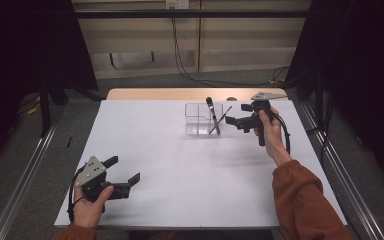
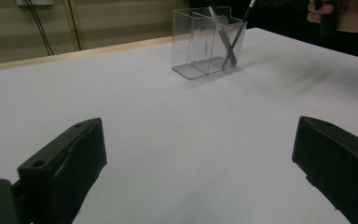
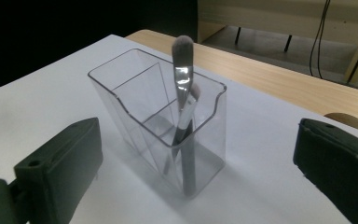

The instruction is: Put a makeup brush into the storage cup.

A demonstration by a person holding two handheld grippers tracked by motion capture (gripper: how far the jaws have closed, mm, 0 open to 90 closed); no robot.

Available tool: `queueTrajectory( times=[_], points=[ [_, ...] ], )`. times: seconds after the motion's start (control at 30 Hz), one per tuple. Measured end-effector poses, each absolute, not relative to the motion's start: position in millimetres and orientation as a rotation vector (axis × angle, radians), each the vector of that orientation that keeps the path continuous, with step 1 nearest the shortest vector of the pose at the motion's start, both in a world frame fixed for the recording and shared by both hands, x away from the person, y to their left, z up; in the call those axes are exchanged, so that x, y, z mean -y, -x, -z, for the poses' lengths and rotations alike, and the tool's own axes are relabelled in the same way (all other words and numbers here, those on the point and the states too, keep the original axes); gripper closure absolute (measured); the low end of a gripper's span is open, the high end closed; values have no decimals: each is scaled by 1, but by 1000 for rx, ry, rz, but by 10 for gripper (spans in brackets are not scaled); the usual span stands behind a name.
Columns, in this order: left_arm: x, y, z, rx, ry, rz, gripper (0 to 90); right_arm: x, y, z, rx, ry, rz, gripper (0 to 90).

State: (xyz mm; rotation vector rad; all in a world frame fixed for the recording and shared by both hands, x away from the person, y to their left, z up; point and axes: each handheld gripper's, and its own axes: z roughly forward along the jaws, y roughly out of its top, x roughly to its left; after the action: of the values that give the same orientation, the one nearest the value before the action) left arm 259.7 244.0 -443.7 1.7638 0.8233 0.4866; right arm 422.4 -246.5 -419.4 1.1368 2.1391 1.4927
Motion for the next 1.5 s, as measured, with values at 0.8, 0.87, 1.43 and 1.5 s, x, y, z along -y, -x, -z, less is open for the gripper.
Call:
queueTrajectory(
  times=[0.8, 0.87, 1.43, 1.5],
  points=[
    [-249, -254, 441, -827, -1723, -487, 32, 262, -378, 422, -1976, -1148, -1448, 11],
    [-249, -254, 441, -823, -1727, -489, 32, 264, -374, 423, -1976, -1147, -1450, 10],
    [-248, -254, 441, -816, -1730, -492, 32, 272, -341, 424, -1932, -1112, -1479, 15],
    [-248, -254, 441, -813, -1734, -490, 32, 273, -336, 425, -1930, -1114, -1483, 16]
  ],
)
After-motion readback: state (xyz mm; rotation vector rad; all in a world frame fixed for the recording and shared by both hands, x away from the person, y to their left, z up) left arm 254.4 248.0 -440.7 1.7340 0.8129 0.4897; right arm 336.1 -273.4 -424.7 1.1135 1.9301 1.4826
